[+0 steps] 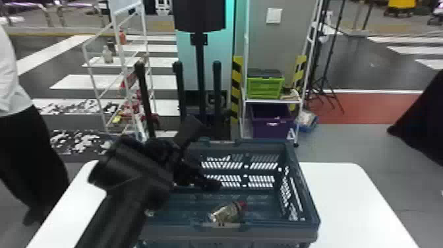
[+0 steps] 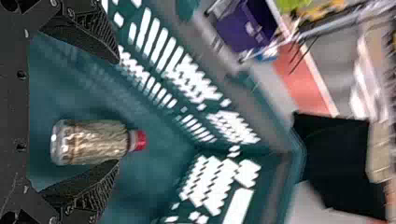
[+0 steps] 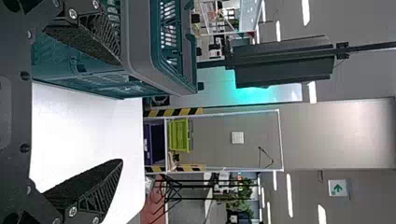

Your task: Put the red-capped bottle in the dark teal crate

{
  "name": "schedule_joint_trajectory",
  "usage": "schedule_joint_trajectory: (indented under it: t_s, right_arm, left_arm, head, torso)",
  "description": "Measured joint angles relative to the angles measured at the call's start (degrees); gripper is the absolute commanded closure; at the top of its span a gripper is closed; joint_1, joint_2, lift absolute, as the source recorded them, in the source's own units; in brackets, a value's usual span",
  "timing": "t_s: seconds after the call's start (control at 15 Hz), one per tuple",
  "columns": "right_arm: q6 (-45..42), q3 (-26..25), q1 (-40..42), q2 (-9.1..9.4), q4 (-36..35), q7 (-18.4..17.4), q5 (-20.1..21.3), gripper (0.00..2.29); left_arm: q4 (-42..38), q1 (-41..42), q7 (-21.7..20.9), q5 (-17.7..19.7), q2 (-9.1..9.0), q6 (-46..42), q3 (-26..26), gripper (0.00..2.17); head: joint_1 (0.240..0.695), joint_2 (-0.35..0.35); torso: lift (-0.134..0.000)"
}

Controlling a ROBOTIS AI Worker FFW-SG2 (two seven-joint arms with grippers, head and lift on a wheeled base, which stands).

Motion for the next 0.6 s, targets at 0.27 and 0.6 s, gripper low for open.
schedule_joint_trajectory:
  t_s: [0.27, 0.6]
  right_arm:
    - [0.0, -0.09, 0.24, 0.0, -0.45, 0.0, 0.0, 0.15]
    - [0.13, -0.09, 0.49, -0.42, -1.3, 0.0, -0.04, 0.15]
  left_arm:
    - [-16.95, 8.39, 3.73, 5.9, -1.4, 3.07, 12.3, 0.16]
    - [-37.64, 24.59, 14.56, 19.88, -1.46, 5.55, 24.26, 0.16]
  head:
    - [0.499, 0.0]
    - [0.499, 0.0]
  torso:
    - [0.0]
    - [0.0]
